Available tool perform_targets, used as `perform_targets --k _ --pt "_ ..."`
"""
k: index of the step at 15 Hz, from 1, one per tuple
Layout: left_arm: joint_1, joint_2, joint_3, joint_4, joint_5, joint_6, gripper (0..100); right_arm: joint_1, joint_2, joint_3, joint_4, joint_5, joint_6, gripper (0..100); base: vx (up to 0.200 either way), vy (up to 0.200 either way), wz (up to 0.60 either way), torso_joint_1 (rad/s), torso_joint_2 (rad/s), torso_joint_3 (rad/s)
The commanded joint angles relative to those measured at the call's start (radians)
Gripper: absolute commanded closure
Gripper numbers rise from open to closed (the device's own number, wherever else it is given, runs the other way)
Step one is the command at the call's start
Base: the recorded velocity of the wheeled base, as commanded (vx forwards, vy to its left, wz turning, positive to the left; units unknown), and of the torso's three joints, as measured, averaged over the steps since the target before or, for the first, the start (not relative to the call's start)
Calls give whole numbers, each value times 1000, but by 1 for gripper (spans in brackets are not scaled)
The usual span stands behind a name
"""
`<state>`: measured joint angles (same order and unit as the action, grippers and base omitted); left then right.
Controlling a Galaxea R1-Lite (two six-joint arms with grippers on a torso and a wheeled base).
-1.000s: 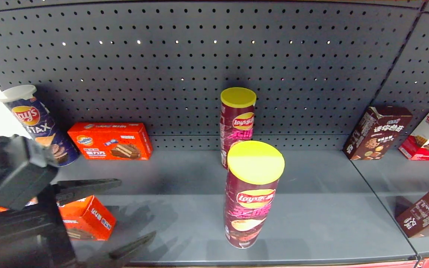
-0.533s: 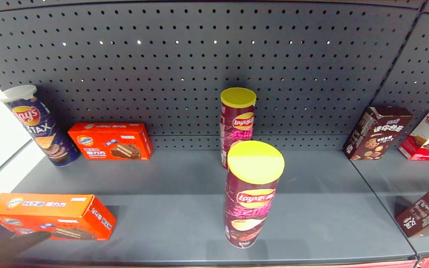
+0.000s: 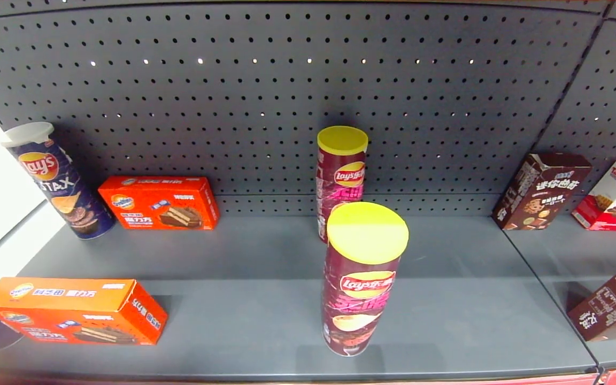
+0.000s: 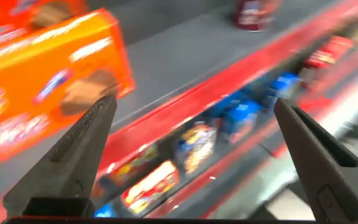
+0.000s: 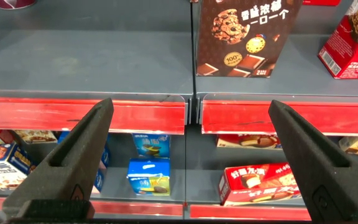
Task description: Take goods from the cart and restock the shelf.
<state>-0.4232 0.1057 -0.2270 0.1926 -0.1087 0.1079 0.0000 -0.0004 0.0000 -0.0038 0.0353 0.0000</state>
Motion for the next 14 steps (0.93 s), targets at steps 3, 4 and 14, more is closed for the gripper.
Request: perform_targets --k 3,4,14 --pt "155 -40 94 -31 -6 7 0 0 0 0 -1 0 0 0 0 0 0 0 0 0" --pt "159 -29 98 -45 -6 7 0 0 0 0 -1 0 0 0 0 0 0 0 0 0" --pt "422 -100 227 -194 3 1 0 0 0 0 -1 1 0 0 0 0 0 0 0 0"
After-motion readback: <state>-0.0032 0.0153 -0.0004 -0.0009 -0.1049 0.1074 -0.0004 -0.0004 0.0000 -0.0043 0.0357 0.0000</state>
